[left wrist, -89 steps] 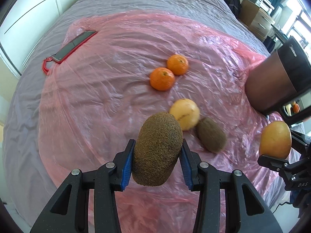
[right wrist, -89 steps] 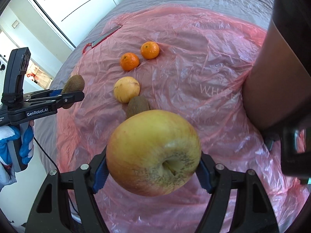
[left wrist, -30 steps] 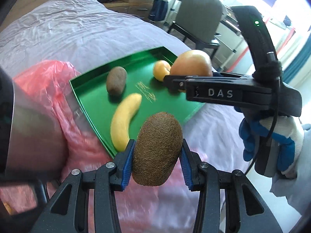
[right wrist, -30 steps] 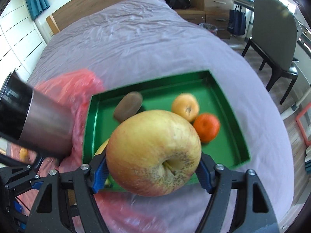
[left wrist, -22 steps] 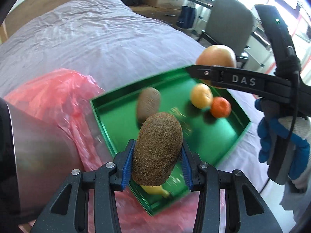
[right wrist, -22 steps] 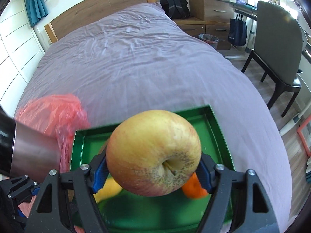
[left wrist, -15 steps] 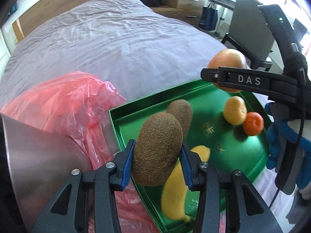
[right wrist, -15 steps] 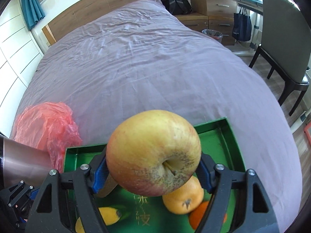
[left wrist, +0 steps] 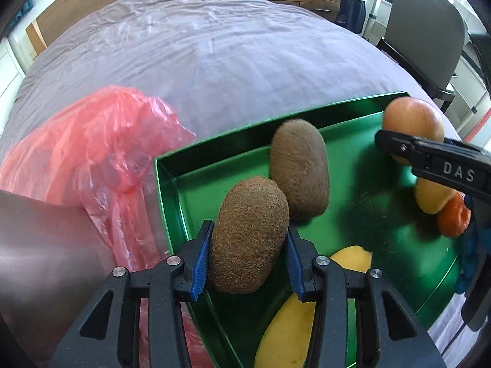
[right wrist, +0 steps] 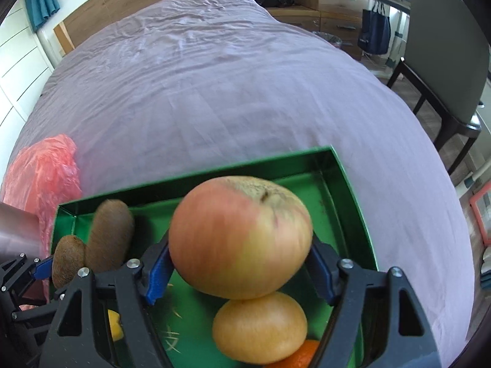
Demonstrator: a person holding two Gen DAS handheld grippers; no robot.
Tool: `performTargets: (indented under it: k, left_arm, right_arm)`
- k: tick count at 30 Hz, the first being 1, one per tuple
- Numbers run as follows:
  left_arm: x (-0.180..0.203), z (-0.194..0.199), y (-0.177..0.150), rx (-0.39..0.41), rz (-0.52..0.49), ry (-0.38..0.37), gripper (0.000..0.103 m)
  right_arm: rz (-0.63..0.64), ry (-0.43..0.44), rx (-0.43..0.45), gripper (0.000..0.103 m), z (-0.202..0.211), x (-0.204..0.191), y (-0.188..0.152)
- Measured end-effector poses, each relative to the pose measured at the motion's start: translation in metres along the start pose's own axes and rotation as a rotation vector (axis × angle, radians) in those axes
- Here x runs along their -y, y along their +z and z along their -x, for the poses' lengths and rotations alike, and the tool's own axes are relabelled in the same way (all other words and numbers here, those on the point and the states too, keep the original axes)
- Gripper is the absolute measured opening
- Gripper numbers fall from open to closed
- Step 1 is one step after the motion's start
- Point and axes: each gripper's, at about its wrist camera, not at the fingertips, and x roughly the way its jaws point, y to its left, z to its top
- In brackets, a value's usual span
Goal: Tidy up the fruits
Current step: 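Lower the kiwi and apple into the tray and open both tools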
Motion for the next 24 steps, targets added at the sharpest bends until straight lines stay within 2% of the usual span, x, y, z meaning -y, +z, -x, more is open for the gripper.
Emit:
performTargets:
  k: [8, 13, 16, 18, 24]
  left_arm:
    - [-0.001, -0.006, 0.004, 0.001, 0.023, -0.018, 0.040]
    - [-0.002, -0.004, 0.006, -0.005, 0.026, -0.018, 0.049]
    - [0.000, 0.003, 0.006, 0.012, 0.014, -0.014, 0.056]
    - [-0.001, 0.008, 0.006, 0.022, 0.014, -0.004, 0.063]
    - [-0.002, 0.027, 0.003, 0.064, 0.000, 0.000, 0.065]
  right_arm:
    - [0.008, -0.010, 0.012, 0.091, -0.002, 0.001, -0.004]
    - [0.002, -0.018, 0.002, 0.092, -0.002, 0.001, -0.003]
    - [-0.002, -0.022, 0.019, 0.100, 0.006, -0.001, -0.003]
    - [0.007, -0.024, 0.031, 0.102, 0.012, -0.004, -0.001]
    - [0.003, -0.028, 0.076, 0.103, 0.043, -0.010, -0.006]
